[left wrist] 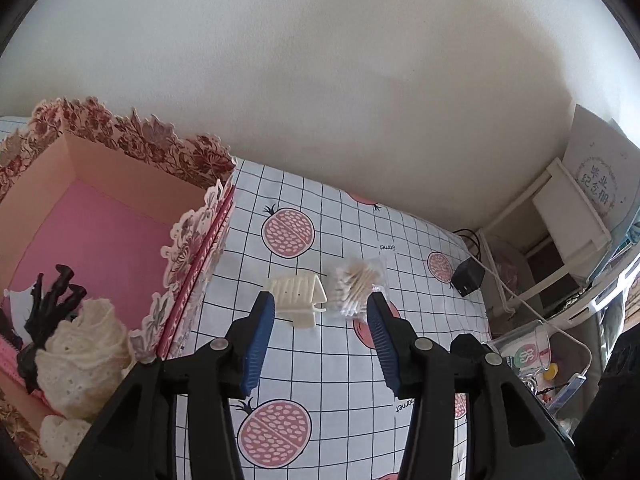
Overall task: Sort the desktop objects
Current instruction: 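Move the right gripper to the cotton swab bag while the left approaches the white holder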
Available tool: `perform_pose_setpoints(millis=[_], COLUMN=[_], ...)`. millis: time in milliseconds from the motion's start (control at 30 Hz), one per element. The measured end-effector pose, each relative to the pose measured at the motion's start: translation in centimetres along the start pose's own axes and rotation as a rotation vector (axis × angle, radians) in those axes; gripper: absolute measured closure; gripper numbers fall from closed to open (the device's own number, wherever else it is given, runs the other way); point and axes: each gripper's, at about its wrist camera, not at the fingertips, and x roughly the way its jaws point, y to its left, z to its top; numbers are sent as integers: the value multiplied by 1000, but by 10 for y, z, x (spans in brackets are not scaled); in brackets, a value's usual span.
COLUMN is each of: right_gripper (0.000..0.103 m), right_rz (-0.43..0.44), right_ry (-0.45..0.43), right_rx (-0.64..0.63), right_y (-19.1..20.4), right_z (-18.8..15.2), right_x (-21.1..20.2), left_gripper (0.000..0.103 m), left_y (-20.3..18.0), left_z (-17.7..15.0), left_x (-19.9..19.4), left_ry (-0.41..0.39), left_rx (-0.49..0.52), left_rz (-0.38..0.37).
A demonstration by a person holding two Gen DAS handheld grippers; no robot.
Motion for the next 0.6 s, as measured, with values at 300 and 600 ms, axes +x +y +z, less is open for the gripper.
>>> perform_pose_setpoints(millis=[300, 600], right_gripper=[31, 28], right_rz=[23, 141], right_ry=[79, 124], right_rx=[-45, -9], right_y=[-5, -23], right_z=[-4, 5], right_x=[56, 89], left_gripper=[52, 53], left_y=[5, 14], left_z=[-3, -4], left_x=[46, 65], left_ry=[50, 55], left_rx=[21, 7], left_rz=[21, 3])
